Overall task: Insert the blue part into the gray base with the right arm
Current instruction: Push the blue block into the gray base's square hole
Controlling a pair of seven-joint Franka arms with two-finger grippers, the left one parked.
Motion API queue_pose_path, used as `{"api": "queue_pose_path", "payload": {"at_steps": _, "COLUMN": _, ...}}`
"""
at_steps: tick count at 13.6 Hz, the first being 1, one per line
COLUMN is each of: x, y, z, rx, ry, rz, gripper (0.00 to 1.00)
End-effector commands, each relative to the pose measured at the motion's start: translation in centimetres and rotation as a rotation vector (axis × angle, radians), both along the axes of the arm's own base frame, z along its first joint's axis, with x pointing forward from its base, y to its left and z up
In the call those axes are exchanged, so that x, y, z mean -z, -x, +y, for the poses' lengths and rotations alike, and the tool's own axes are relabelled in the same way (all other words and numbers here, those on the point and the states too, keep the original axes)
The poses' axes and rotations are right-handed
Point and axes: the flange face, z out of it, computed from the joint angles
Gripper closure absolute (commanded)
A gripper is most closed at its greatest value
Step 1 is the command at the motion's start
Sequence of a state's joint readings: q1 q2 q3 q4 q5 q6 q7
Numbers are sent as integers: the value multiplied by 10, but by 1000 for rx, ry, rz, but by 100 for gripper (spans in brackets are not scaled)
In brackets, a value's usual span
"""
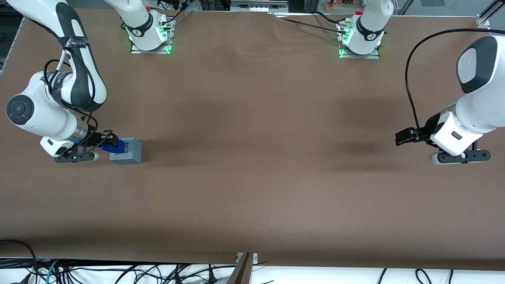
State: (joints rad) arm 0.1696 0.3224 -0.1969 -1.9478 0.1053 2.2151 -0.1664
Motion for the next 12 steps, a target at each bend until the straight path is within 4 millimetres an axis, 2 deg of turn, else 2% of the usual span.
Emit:
{"api": "queue_pose_path", "payload": {"at_steps": 1, "x": -4, "y": 4, "z": 4, "rx": 6, "ry": -13, "rz": -17, "gripper": 85}}
{"api": "queue_pose_path", "payload": {"at_steps": 12, "x": 3, "y": -3, "z": 17, "rx": 5, "ry": -8, "rz": -34, "gripper": 85}}
